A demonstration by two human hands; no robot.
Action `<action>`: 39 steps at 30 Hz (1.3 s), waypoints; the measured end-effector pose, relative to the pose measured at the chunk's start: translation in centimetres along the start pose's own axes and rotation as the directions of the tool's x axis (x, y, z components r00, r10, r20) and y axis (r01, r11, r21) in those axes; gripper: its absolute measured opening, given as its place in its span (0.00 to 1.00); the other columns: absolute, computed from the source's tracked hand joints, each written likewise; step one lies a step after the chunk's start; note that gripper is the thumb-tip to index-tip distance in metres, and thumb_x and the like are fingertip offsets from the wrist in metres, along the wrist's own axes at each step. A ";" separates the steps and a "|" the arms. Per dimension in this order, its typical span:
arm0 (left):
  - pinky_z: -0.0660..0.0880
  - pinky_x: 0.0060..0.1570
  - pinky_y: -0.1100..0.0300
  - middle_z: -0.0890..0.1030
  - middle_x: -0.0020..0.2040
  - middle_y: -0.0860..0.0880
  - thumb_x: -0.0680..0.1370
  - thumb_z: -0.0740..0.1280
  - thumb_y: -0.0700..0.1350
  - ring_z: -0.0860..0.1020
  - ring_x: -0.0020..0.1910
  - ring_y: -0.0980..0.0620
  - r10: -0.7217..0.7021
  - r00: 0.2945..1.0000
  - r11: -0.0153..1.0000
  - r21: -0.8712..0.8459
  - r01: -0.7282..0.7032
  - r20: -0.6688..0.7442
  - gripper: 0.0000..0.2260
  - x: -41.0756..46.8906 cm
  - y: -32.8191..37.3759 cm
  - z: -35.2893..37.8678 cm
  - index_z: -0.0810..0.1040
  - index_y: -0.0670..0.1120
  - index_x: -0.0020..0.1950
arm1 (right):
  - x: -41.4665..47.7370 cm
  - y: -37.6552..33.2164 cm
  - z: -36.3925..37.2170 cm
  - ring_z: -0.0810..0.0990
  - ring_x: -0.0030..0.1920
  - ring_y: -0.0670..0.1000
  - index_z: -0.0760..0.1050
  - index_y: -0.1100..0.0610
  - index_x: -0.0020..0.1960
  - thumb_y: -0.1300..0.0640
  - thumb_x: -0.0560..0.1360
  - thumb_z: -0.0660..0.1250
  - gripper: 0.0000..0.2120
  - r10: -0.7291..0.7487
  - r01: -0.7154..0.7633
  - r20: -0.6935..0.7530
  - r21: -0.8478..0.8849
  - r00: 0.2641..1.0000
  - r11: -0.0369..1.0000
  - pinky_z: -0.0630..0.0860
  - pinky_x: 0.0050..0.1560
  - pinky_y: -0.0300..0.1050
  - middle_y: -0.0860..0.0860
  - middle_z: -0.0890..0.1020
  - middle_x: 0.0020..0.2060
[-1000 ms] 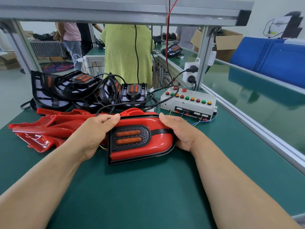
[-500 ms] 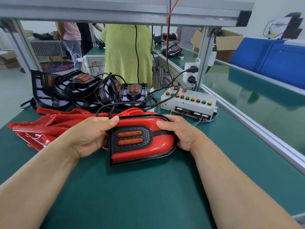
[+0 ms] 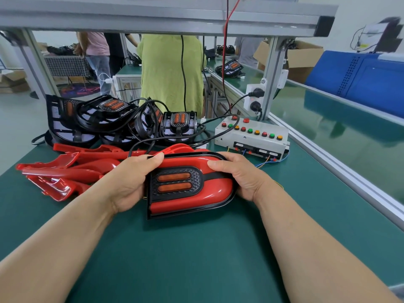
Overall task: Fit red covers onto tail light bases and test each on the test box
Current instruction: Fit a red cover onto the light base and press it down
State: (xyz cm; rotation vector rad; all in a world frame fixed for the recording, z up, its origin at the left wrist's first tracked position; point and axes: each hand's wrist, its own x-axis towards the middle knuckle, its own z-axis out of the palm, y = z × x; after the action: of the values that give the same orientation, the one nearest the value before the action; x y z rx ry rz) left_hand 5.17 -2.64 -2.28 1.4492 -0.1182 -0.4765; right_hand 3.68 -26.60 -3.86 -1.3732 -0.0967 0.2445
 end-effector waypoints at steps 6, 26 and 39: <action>0.82 0.47 0.49 0.81 0.60 0.36 0.79 0.62 0.48 0.82 0.59 0.40 -0.019 0.996 0.993 -0.111 0.029 0.092 0.20 -0.1 0.3 -0.4 0.79 0.36 0.63 | 0.1 0.2 0.2 0.85 0.41 0.55 0.83 0.56 0.51 0.56 0.67 0.73 0.14 -0.015 0.014 -0.027 -0.011 1.000 1.000 0.83 0.44 0.49 0.58 0.86 0.45; 0.75 0.61 0.36 0.81 0.62 0.36 0.79 0.63 0.51 0.80 0.61 0.36 0.010 1.000 0.994 -0.106 -0.010 0.001 0.22 0.5 -0.4 -0.3 0.77 0.38 0.66 | 1.1 -0.2 0.2 0.86 0.44 0.54 0.86 0.48 0.42 0.38 0.81 0.57 0.24 -0.022 -0.007 -0.238 -0.118 0.971 0.993 0.82 0.51 0.53 0.54 0.87 0.44; 0.81 0.51 0.43 0.80 0.62 0.35 0.80 0.60 0.51 0.80 0.61 0.37 -0.012 0.999 0.983 -0.181 0.019 0.039 0.23 0.1 0.0 -0.3 0.77 0.36 0.66 | 0.9 -0.3 -0.6 0.85 0.48 0.57 0.84 0.60 0.54 0.35 0.81 0.48 0.35 0.093 -0.080 -0.096 0.135 0.991 0.988 0.81 0.52 0.54 0.59 0.85 0.50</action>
State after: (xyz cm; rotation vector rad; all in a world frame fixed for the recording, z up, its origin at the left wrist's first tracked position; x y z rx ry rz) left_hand 5.37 -2.38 -2.37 1.2642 -0.0911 -0.5147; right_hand 4.71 -27.01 -3.70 -1.2576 0.0632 0.2489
